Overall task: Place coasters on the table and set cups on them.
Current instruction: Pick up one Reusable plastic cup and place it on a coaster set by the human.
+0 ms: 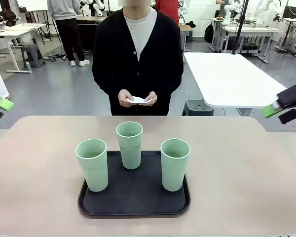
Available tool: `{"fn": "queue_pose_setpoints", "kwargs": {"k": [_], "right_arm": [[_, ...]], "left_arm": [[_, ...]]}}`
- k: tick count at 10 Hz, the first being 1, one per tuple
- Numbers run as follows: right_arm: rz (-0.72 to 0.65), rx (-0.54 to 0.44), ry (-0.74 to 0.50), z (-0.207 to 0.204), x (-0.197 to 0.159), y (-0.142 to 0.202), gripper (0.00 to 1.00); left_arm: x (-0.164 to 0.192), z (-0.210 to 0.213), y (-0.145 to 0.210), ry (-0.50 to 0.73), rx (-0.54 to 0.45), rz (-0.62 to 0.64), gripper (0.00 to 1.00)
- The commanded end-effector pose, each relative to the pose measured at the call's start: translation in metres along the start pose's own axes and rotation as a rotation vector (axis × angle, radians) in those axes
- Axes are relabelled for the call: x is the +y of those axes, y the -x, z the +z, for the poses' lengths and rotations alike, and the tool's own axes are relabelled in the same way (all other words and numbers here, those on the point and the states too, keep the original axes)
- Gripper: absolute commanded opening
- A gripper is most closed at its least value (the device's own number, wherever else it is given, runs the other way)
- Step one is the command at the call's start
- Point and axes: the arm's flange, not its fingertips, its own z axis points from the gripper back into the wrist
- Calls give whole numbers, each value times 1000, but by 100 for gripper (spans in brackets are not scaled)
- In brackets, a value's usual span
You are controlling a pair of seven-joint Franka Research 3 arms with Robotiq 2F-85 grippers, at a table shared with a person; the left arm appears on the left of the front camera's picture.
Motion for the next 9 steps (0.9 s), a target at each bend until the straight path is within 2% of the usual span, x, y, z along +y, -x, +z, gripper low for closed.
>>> {"fn": "queue_pose_setpoints", "kwargs": {"k": [1,3,6,7,9], "right_arm": [[-365,-180,-312,-20,-42,25,100],[-445,-174,-357,-16,-76,39,100],[-503,-155,-411,-11,-114,62,100],[-509,-137,-413,-11,-122,66,100],[-521,-121,-417,-16,-131,70,100]], "left_arm": [[44,5,-15,216,-167,360,100],[67,0,-11,277,-223,458,100],[67,1,-2,306,-272,493,100],[71,-5,1,310,-276,503,100],[80,-13,4,312,-215,500,100]]}}
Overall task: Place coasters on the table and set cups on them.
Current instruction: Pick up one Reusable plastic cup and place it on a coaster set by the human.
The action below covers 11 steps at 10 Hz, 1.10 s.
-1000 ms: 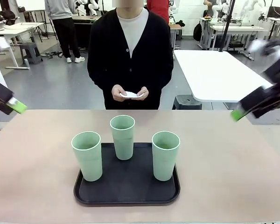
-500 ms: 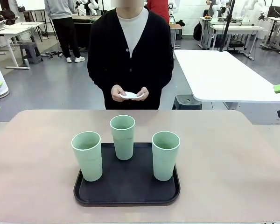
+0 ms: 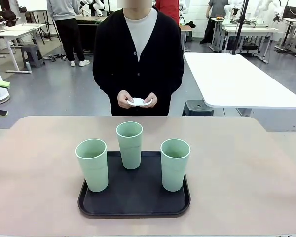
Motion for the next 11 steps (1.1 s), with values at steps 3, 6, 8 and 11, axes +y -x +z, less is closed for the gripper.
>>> {"fn": "queue_pose_setpoints", "kwargs": {"k": [3,6,8,11], "right_arm": [[11,17,0,-21,-4,21,100],[8,35,16,-29,-5,20,100],[14,48,33,-33,-2,18,100],[-2,64,58,-19,4,1,100]], "left_arm": [[13,3,7,-34,59,-5,100],[11,13,9,-100,115,3,100],[13,13,11,-119,127,4,100],[13,9,13,-114,123,-5,100]]}}
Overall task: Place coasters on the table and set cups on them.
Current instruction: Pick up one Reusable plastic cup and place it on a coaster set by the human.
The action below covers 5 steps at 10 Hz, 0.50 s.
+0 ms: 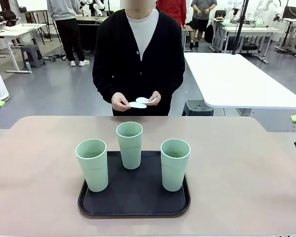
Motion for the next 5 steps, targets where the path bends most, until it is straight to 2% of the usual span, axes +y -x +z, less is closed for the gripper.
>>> {"fn": "queue_pose_setpoints", "kwargs": {"k": [1,5], "right_arm": [[-3,-6,-8,2,-2,0,100],[-3,-6,-8,2,-2,0,100]], "left_arm": [[1,2,-1,19,-19,7,100],[1,2,-1,19,-19,7,100]]}}
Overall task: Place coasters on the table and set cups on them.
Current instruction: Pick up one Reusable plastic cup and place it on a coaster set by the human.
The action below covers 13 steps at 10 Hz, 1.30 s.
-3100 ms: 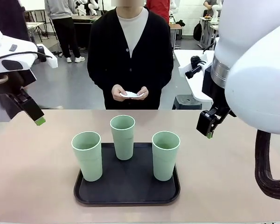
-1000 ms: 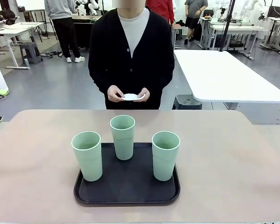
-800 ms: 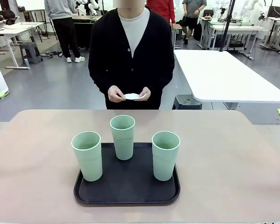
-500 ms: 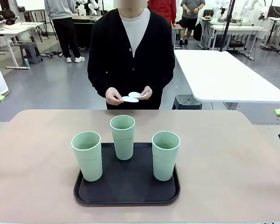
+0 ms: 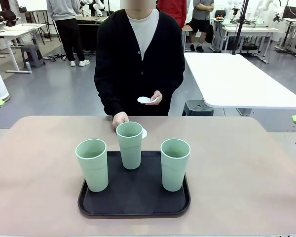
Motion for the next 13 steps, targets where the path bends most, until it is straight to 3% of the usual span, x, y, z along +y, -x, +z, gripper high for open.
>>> {"fn": "queue_pose_setpoints", "kwargs": {"k": [1,10,11,13], "right_arm": [[2,3,-10,-1,0,0,100],[2,3,-10,-1,0,0,100],[2,3,-10,-1,0,0,100],[2,3,-10,-1,0,0,100]], "left_arm": [[1,1,-1,11,-14,4,100],[0,0,0,0,0,0,100],[-18,-8,5,-14,84,-292,100],[-59,-22,15,-152,272,-588,100]]}}
